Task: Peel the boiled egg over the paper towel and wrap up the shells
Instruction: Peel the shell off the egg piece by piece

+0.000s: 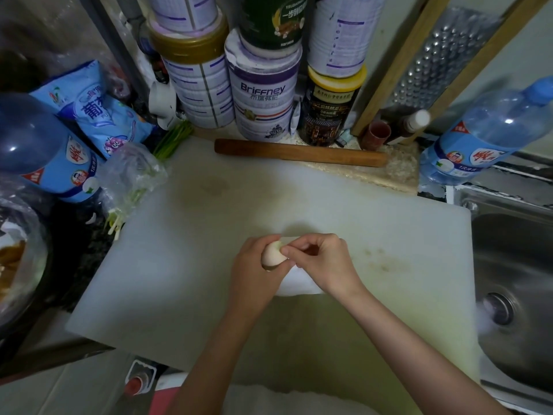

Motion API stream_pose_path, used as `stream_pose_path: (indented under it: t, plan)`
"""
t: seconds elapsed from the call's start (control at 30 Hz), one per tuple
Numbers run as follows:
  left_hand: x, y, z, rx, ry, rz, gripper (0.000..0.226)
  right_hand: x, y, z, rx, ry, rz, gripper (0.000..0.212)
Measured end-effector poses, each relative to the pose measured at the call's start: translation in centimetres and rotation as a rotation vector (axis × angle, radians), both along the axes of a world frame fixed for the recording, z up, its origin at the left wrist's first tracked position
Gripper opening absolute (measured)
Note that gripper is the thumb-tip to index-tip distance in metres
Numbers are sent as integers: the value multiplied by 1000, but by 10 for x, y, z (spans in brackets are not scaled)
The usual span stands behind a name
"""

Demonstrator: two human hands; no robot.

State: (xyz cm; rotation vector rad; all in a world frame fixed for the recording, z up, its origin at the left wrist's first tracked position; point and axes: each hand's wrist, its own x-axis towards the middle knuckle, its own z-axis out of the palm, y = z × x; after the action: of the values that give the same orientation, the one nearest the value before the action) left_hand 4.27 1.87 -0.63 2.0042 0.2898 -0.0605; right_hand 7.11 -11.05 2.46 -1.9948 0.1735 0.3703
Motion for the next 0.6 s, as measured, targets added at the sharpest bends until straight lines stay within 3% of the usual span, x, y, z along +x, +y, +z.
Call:
stream_pose_path:
  t: [0.3, 0.6]
  plan:
    - [0, -2, 3, 38, -48, -6, 41, -3, 1, 1, -236, -178, 111, 13]
    - [-1, -1, 3, 37, -56, -15, 46, 0, -2, -1, -307, -205, 88, 13]
